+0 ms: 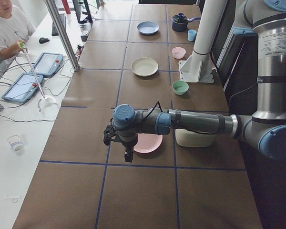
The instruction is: Stack three plates with pink and blue
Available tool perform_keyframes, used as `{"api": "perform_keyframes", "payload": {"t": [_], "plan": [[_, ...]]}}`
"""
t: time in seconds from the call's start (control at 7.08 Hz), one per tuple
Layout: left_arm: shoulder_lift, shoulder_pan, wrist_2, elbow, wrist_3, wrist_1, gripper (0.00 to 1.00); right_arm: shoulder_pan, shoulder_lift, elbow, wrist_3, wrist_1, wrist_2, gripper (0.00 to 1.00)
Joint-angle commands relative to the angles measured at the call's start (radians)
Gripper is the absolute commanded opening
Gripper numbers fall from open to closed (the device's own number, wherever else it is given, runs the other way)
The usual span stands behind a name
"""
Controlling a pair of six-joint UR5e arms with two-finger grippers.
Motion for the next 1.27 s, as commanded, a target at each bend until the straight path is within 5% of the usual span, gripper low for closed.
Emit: {"api": "perform_keyframes", "payload": {"t": [0.0,0.85,1.13], "plan": [[0.001,0.0,0.006,-0.011,0.018,0.013,1.0,-0.002,-0.047,0.04,-0.002,0.004,-0.002,1.0],[0.027,0.009,-0.061,-0.019,0.023,-0.037,1.0,-0.002,-0.049,0.057,0.011,0.006,0.019,1.0],[0.028,0.119,-0.058,0.042,-0.116,-0.138,1.0,-0.005,-0.041,0.056,0.015,0.007,0.019,1.0]]}}
